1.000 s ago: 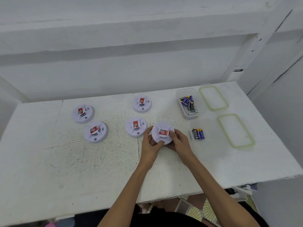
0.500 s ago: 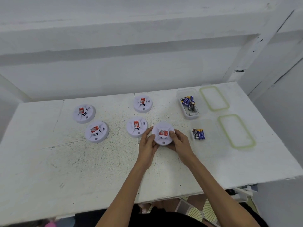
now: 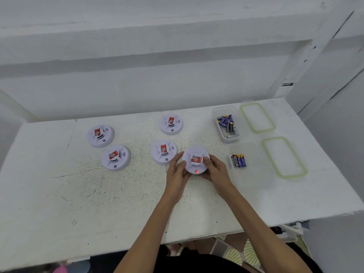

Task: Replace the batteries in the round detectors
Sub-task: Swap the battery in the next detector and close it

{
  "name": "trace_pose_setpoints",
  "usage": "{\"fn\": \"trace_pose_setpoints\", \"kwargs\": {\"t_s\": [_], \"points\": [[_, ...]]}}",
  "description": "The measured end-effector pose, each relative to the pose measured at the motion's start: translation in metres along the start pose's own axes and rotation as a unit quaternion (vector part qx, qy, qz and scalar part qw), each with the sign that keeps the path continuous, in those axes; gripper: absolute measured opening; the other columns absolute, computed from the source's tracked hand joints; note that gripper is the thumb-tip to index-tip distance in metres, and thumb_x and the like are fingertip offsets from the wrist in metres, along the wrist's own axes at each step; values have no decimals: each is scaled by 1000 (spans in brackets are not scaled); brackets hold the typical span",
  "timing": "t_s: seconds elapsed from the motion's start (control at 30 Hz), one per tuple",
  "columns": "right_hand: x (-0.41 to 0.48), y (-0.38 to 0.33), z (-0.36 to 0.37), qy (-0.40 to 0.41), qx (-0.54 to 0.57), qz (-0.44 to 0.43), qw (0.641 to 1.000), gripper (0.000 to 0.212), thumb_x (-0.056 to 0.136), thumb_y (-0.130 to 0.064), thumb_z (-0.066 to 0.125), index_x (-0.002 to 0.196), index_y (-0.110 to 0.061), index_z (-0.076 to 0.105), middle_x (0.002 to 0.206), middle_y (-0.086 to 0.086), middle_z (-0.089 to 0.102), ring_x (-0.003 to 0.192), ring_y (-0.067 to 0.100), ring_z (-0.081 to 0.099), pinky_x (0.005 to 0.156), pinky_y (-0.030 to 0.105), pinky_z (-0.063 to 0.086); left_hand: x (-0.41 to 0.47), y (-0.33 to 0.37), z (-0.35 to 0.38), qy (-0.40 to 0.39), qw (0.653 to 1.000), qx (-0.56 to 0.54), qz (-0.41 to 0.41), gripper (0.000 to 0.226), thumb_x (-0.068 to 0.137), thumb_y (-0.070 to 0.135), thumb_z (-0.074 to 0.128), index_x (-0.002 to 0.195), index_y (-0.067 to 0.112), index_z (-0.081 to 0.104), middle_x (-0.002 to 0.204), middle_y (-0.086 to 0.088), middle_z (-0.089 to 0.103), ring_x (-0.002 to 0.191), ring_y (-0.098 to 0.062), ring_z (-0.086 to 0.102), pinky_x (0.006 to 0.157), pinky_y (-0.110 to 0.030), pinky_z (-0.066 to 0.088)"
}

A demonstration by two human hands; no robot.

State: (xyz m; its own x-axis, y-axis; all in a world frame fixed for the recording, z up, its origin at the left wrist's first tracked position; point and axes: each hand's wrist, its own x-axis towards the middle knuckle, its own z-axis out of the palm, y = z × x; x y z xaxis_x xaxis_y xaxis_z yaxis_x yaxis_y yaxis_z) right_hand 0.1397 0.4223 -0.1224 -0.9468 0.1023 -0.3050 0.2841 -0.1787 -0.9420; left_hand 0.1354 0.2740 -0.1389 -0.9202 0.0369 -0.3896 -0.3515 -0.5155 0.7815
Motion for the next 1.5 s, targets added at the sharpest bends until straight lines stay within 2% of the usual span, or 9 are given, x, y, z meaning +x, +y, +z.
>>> {"fn": "trace_pose_setpoints", "kwargs": {"t_s": [0.6,1.07,1.37,1.5], "points": [[1,1,0,1,8,10,1000,31,103,-24,54,130,-14,65,119,9,72,110,28,69,91,50,58,0,1,0,-2,1000,-17,-5,34,106,6,51,136,19,59,138,-10,67,127,-29,65,100,-43,58],[-3,-4,-1,-6,5,11,1000,29,104,-23,53,128,-16,65,118,7,73,110,27,69,90,45,59,-1,0,0,-5,1000,-18,-4,34,107,7,51,136,20,59,139,-10,67,127,-29,65,99,-44,59],[-3,-5,0,-7,1,9,1000,28,103,-24,53,127,-17,66,117,6,74,109,26,70,92,49,58,-1,1,0,-1,1000,-15,-10,33,106,7,53,136,20,59,138,-10,67,127,-29,65,99,-43,59],[-4,-5,-1,-15,4,12,1000,30,103,-24,53,130,-17,65,118,7,73,110,27,70,93,50,57,-2,3,4,3,1000,-5,-1,38,103,9,61,139,15,56,129,-9,72,121,-28,69,97,-44,60]]}}
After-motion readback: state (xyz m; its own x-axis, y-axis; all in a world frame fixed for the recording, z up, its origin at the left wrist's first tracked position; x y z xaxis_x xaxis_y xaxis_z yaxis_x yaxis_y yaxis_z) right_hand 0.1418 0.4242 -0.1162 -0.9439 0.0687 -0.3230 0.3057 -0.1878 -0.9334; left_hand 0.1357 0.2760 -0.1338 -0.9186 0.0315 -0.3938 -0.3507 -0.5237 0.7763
